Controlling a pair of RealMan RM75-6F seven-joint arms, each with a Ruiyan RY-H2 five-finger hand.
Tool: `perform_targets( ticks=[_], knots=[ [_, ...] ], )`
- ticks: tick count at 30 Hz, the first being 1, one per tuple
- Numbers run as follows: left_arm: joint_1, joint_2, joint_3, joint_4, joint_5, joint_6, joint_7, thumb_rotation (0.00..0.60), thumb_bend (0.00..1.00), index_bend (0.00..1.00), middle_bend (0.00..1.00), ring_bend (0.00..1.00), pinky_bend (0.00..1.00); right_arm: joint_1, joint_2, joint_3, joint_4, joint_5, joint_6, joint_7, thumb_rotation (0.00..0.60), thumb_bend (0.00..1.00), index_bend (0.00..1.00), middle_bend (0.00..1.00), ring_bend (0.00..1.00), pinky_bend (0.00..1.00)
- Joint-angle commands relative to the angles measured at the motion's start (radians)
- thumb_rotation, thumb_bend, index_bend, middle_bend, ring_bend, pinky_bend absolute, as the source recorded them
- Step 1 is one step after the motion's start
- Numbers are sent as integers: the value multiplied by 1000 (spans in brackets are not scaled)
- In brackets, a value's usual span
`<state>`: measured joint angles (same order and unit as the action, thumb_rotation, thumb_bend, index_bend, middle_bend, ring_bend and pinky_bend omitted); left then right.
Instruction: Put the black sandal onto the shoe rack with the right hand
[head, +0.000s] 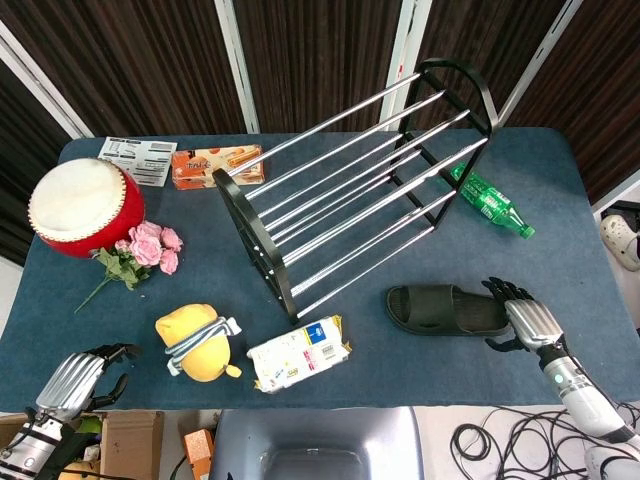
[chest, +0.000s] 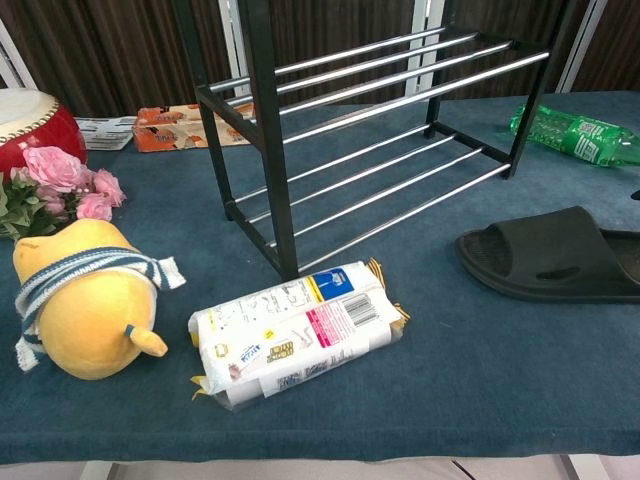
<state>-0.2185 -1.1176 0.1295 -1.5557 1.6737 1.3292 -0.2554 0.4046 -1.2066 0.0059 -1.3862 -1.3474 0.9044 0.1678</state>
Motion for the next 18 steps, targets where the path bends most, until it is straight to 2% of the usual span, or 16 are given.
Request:
perform_targets(
  ticks=[1, 18],
  knots=[
    [1, 1, -1, 0, -1, 3, -2, 600, 517, 359, 405, 412, 557, 1, 1, 1, -4, 4, -4, -6, 600, 154, 0, 0, 0, 106],
    [4, 5, -3, -2, -4, 5, -7, 600, 517, 360, 405, 412, 557, 25, -9, 13, 6, 56, -71, -32, 600, 154, 0, 0, 0, 106]
  ],
)
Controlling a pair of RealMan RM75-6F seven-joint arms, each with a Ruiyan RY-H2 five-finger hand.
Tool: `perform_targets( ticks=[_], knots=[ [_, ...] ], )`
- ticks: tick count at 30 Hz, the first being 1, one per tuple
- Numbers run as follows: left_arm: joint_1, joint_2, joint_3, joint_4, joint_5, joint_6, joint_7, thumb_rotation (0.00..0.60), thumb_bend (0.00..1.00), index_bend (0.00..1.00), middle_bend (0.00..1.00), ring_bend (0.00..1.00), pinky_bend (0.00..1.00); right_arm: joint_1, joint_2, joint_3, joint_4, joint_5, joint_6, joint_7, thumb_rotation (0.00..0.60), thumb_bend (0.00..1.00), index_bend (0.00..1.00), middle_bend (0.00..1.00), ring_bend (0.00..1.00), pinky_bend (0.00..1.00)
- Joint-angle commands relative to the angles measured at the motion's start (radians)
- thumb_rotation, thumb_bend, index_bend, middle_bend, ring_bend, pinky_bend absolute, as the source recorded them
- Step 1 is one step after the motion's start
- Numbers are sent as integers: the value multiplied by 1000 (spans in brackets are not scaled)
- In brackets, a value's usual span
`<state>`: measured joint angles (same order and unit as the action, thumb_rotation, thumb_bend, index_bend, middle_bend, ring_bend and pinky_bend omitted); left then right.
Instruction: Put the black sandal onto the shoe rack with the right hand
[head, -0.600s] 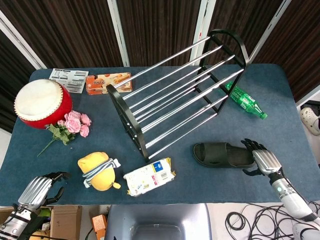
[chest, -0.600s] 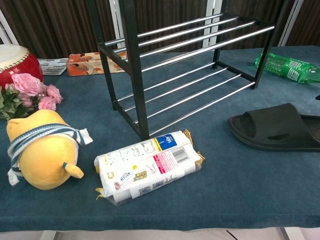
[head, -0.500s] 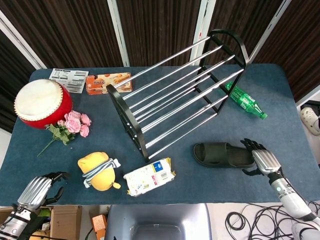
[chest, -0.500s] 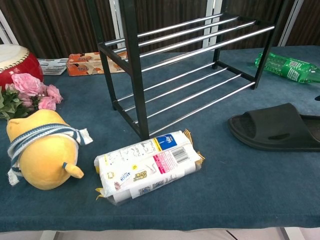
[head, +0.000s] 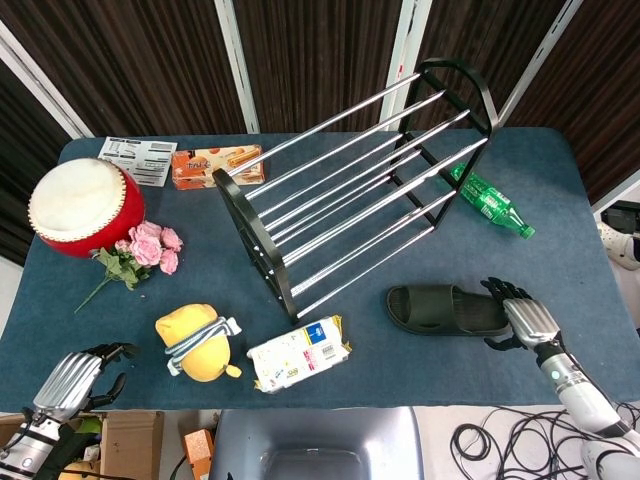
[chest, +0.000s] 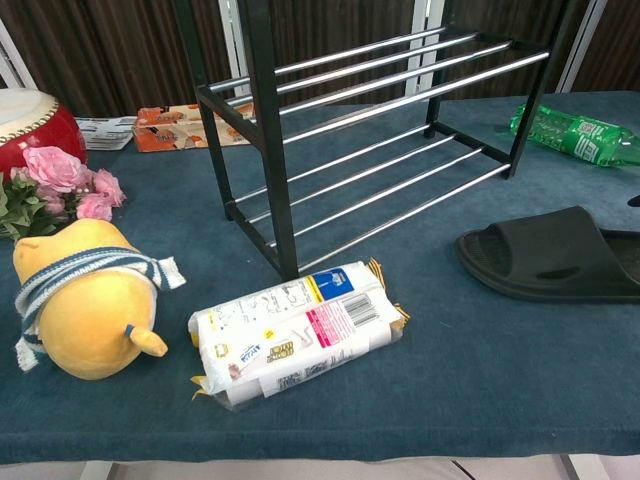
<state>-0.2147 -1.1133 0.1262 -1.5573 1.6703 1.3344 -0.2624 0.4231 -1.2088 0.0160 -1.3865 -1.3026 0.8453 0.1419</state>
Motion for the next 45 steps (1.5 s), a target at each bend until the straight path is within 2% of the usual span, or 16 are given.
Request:
perform_targets(
  ticks=[1, 7, 11, 14, 17, 22, 24, 26, 28, 31, 38, 41, 45],
  knots=[
    [0, 1, 0, -1, 0, 0, 0, 600, 516, 360, 405, 412, 557, 8, -11, 3, 11, 13, -14, -12, 600, 154, 0, 0, 0, 106],
    [0, 1, -1, -1, -2, -2, 1, 600, 516, 359, 405, 412, 557, 25, -49, 13, 44, 38, -41, -37, 600, 154, 0, 0, 0, 111],
    [0, 1, 0, -1, -1, -3, 1, 600, 517, 360, 405, 413, 557, 31, -92, 27, 87, 42, -32, -34, 600, 154, 0, 30, 43, 278],
    [0, 1, 0, -1, 1, -3, 2, 600, 517, 359, 405, 413, 557, 33, -114, 33, 107, 37, -25, -20, 600, 154, 25, 126, 142, 374],
    [-1, 1, 1, -3, 3, -5, 0, 600, 516, 359, 405, 412, 557, 32, -130, 36, 123, 24, -13, -3, 600, 154, 113, 214, 250, 448],
    [-2, 2, 3, -2, 7, -6, -2, 600, 517, 360, 405, 413, 557, 17, -158, 48, 145, -7, 47, 46, 600, 155, 324, 371, 438, 625],
    [-2, 2, 3, -2, 6, -6, -4, 600, 517, 360, 405, 413, 557, 6, -168, 54, 148, -18, 83, 67, 600, 155, 442, 448, 519, 703],
    [-1, 3, 2, -1, 5, -4, -5, 600, 517, 360, 405, 413, 557, -5, -171, 60, 140, -26, 113, 87, 600, 155, 509, 496, 570, 750],
    [-1, 3, 1, -1, 4, -3, -6, 600, 517, 359, 405, 413, 557, -19, -167, 68, 116, -25, 146, 97, 600, 157, 563, 530, 608, 786],
    [-1, 4, 2, -1, 6, -2, -8, 600, 517, 360, 405, 412, 557, -44, -128, 70, 25, -15, 184, 78, 600, 181, 606, 552, 633, 808],
    [-2, 6, 5, -1, 12, -2, -16, 600, 517, 359, 405, 413, 557, -116, 8, 64, -267, 3, 327, -130, 600, 191, 634, 578, 662, 830],
    [-4, 5, 6, -1, 14, -5, -15, 600, 517, 359, 405, 413, 557, -133, 24, 86, -353, 2, 398, -185, 600, 194, 634, 578, 663, 830],
    [-7, 5, 10, -2, 18, -12, -16, 600, 516, 359, 405, 413, 557, -130, 18, 143, -463, 42, 457, -242, 600, 197, 634, 579, 663, 832]
  ],
)
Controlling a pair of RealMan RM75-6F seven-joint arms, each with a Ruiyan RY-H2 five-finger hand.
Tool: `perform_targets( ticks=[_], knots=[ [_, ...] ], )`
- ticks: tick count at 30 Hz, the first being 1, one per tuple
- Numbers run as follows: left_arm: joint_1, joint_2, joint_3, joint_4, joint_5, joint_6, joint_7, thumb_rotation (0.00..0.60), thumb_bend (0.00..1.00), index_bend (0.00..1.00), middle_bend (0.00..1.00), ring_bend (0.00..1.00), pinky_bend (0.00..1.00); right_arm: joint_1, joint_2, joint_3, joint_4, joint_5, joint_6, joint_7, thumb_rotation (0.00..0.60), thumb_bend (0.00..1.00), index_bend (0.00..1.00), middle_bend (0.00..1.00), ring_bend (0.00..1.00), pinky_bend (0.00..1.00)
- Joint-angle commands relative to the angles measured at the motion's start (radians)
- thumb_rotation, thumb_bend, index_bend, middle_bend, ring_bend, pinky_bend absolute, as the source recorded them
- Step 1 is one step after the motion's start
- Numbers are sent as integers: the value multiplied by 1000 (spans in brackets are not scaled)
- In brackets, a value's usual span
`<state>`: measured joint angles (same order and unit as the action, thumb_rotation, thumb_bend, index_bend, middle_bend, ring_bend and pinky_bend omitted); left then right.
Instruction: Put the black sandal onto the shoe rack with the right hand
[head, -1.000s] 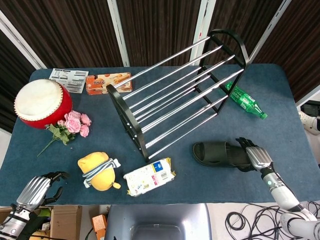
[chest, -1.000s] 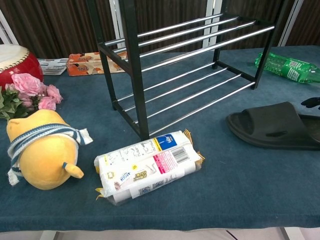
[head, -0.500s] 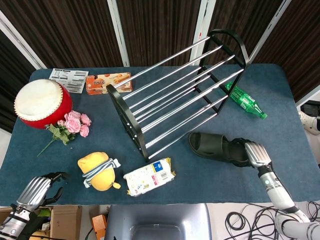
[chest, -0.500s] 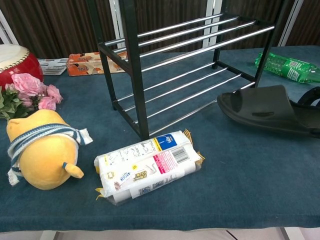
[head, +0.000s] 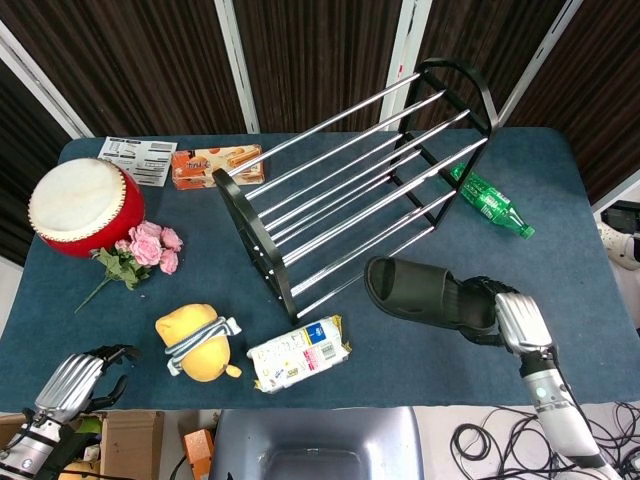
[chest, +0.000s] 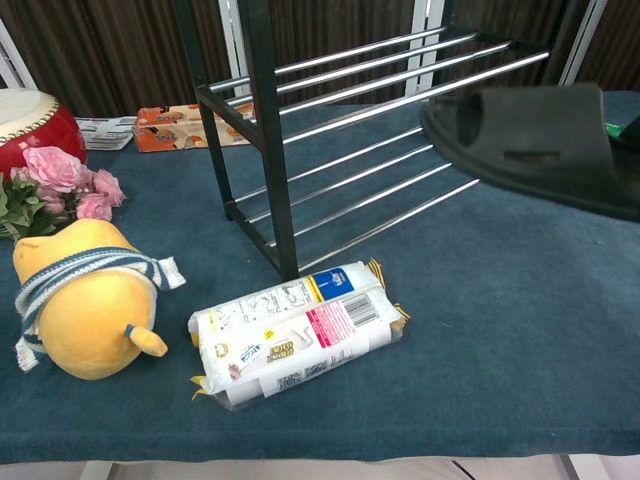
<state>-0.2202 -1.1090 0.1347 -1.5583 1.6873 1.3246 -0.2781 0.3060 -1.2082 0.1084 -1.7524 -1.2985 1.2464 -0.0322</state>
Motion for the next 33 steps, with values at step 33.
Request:
perform_targets(
  ticks=[33],
  knots=[
    [-8, -3, 3, 4, -5, -16, -9, 600, 513, 354, 399, 413, 559, 463, -275, 490, -28, 855, 152, -604, 600, 217, 623, 582, 672, 843]
  ],
)
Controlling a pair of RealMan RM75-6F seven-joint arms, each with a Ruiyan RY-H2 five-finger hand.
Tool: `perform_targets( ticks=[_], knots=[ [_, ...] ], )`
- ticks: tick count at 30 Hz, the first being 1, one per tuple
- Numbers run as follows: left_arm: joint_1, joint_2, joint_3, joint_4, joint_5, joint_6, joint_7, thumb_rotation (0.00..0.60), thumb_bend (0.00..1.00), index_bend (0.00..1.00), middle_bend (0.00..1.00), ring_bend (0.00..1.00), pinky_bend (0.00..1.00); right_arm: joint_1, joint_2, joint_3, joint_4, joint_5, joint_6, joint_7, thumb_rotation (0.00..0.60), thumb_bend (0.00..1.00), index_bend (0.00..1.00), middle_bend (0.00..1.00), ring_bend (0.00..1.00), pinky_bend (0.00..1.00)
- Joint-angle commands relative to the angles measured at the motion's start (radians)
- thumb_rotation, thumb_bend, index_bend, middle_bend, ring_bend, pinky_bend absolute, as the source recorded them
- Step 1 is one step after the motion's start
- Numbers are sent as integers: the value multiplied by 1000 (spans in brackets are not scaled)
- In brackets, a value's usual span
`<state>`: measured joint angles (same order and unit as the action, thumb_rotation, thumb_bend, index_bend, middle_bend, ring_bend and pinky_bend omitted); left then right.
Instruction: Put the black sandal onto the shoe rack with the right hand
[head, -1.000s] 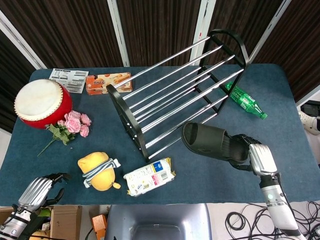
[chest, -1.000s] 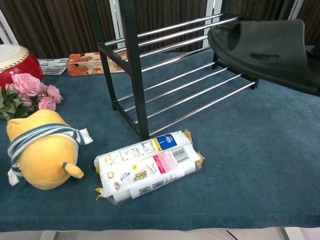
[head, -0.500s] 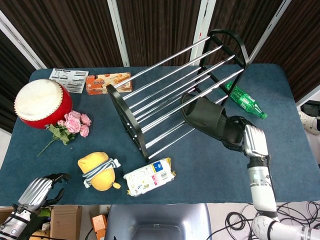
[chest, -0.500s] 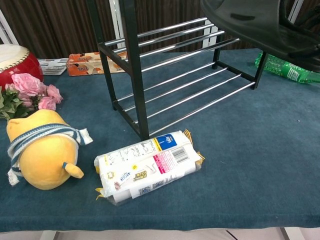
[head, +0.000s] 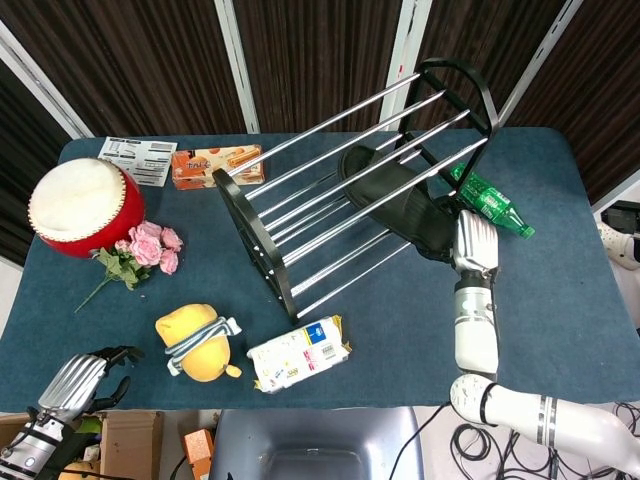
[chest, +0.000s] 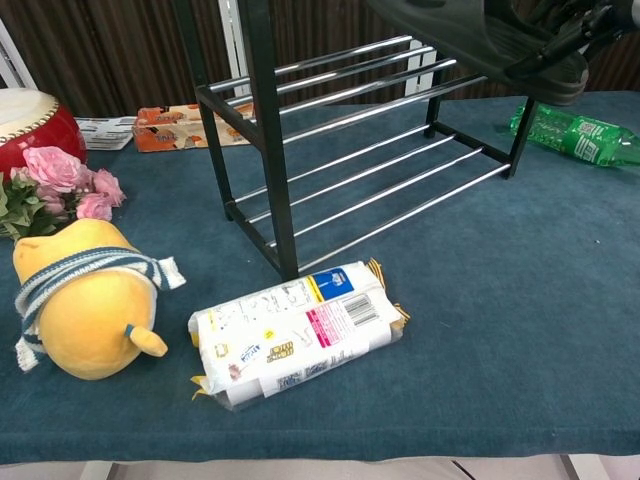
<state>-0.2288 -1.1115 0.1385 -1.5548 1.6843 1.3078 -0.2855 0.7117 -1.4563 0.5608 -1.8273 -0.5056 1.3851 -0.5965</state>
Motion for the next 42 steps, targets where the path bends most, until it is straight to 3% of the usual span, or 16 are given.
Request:
perform_targets(
  ticks=[1, 8, 14, 30, 42],
  knots=[
    [1, 0, -4, 2, -9, 0, -2, 600, 513, 354, 399, 412, 559, 75, -37, 51, 70, 82, 16, -51, 600, 217, 622, 582, 672, 843],
    [1, -1, -5, 1, -14, -2, 2, 600, 513, 354, 399, 412, 560, 129, -63, 83, 154, 137, 9, -52, 600, 218, 585, 582, 642, 843],
    [0, -1, -5, 0, -17, -8, 7, 600, 513, 355, 400, 412, 560, 148, -72, 75, 198, 155, -43, -36, 600, 217, 524, 534, 535, 775],
    [0, 8, 0, -8, -12, -8, 0, 600, 513, 356, 404, 412, 560, 151, -49, 59, 210, 152, -137, 56, 600, 217, 182, 248, 146, 341],
    [0, 10, 2, -12, -10, -8, 1, 600, 513, 355, 404, 413, 560, 135, 0, 29, 143, 142, -159, 88, 600, 217, 18, 105, 7, 214]
  ],
)
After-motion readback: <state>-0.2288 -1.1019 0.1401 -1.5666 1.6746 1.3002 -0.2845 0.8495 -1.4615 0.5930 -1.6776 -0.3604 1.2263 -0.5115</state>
